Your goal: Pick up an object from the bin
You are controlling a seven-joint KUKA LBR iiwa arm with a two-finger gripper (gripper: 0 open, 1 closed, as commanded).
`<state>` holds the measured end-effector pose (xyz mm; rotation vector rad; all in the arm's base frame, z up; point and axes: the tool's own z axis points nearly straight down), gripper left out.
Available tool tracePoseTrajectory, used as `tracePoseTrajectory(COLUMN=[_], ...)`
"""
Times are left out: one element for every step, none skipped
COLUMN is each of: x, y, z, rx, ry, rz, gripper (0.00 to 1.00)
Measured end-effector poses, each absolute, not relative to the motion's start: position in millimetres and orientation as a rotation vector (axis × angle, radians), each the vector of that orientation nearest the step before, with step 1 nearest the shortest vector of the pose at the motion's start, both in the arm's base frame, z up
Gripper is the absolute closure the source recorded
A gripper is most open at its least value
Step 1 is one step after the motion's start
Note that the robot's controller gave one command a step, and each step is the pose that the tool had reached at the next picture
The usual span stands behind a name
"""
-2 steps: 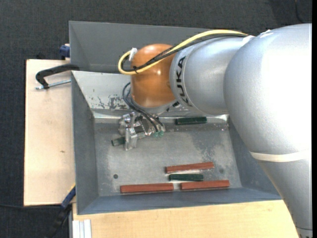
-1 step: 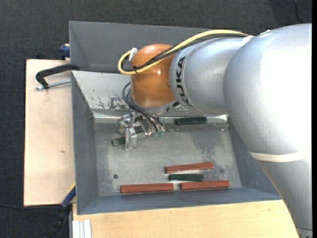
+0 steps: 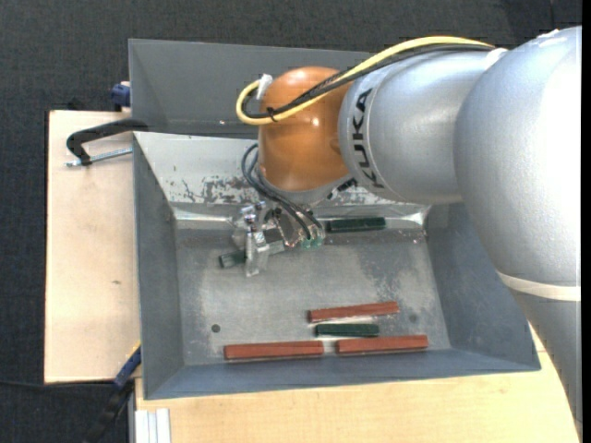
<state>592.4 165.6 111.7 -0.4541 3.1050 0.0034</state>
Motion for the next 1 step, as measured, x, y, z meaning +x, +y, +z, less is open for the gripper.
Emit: tracePoseTrajectory(x=[598.9], y=[184.7], z=[288.0], rx=[-0.483], ry=[3.094], rz=[0.005], gripper=[1.00])
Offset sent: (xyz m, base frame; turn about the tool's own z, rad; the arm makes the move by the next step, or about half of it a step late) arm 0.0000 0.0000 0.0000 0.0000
